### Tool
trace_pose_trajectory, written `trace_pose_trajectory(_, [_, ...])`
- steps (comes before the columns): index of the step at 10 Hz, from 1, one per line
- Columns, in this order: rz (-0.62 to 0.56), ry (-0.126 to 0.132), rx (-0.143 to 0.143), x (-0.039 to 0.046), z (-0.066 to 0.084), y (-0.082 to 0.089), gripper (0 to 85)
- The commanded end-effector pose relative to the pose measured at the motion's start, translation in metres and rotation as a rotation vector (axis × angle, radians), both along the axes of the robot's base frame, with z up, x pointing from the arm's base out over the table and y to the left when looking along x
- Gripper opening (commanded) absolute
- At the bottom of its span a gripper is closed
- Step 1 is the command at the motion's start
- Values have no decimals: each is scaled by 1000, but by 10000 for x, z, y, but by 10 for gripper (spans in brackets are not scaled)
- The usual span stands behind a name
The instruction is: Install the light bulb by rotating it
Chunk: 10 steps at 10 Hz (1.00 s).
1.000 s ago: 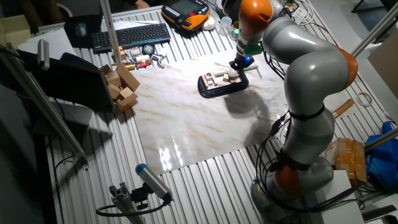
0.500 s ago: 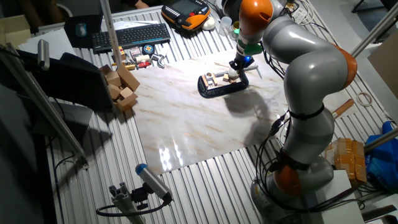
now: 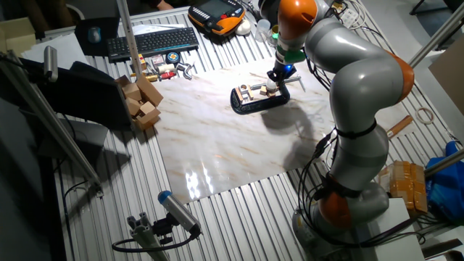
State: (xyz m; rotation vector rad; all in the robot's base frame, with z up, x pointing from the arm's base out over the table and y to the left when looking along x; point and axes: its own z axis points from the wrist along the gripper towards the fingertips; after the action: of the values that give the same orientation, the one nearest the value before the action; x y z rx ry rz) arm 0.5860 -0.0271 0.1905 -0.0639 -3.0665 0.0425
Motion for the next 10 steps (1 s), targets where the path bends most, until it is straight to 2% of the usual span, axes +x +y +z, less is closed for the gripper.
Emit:
trace_pose_trajectory(1, [3,0,5,0,0,0,0])
trace_pose_trajectory(3, [14,-16,1,43,-29,-24,0])
trace_pose_trajectory(5, [23,-13,5,167,-4,-79,0])
trace_pose_trajectory(7, [7,-27,-1,217,-22,-85,0])
trace_pose_trajectory(10, [-4,-28,1,318,-61,-89,0])
